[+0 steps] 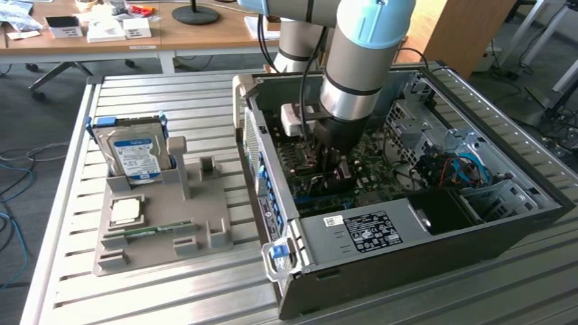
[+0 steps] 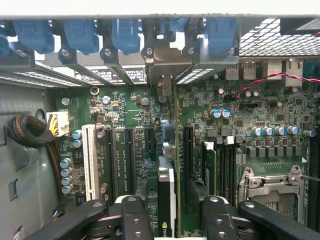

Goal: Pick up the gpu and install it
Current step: 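Insert the gpu into the slot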

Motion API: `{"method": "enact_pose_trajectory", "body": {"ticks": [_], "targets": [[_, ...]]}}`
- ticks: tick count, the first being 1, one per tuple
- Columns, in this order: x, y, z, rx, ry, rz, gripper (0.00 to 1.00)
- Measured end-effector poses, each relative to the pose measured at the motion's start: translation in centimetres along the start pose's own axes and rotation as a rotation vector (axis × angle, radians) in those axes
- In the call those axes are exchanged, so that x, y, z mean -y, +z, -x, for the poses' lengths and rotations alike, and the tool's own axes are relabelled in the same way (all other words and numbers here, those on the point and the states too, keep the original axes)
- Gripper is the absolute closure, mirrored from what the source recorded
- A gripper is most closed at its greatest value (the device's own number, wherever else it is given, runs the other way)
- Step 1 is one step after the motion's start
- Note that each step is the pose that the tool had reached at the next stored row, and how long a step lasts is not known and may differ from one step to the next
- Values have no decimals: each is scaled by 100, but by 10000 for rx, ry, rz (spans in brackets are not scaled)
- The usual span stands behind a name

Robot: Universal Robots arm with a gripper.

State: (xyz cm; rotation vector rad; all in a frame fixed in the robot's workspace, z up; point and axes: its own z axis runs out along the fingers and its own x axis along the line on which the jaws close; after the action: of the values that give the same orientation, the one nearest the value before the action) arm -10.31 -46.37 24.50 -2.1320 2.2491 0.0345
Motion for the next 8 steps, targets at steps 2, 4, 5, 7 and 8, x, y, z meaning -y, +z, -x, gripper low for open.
{"method": "enact_pose_trajectory", "body": {"ticks": [2,4,5,7,8], "targets": [[0,-27,1,-1,0,1,54],[1,-77,3,0,0,0,54],[1,-110,5,0,0,0,54],[2,-176,8,0,0,0,54],[3,-211,10,-1,0,0,54]]}}
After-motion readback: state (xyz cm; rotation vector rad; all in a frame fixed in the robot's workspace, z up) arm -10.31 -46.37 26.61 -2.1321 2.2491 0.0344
